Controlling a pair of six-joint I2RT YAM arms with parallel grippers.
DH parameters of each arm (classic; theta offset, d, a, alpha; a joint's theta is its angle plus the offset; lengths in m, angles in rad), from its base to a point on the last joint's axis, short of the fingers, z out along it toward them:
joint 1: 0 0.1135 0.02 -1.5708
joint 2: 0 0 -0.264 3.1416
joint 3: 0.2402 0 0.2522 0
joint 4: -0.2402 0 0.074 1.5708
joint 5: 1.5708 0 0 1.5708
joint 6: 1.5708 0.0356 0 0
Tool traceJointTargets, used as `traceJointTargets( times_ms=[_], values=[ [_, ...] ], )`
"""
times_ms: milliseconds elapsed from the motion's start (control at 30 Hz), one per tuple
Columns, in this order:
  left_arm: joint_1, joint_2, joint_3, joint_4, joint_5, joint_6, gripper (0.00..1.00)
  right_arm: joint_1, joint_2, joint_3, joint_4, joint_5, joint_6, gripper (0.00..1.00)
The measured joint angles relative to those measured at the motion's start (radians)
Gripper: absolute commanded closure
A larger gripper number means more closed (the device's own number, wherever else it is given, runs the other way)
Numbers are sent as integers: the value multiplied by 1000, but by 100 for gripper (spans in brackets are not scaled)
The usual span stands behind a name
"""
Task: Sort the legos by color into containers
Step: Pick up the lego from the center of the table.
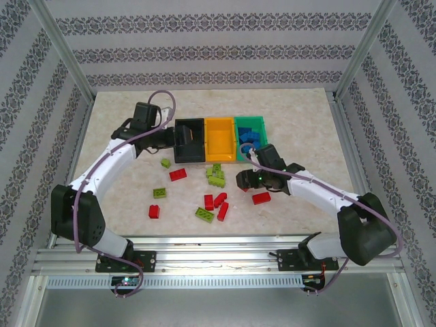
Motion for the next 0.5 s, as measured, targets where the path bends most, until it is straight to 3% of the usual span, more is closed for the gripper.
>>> traceJointTargets(
  times_ms=[367, 500],
  values=[
    [55, 58, 34, -85, 97, 50, 21, 37, 134, 38, -65, 61, -26, 37],
    [58, 92, 110, -145, 122, 82, 21, 58, 195, 81, -57, 74, -29, 41]
  ],
)
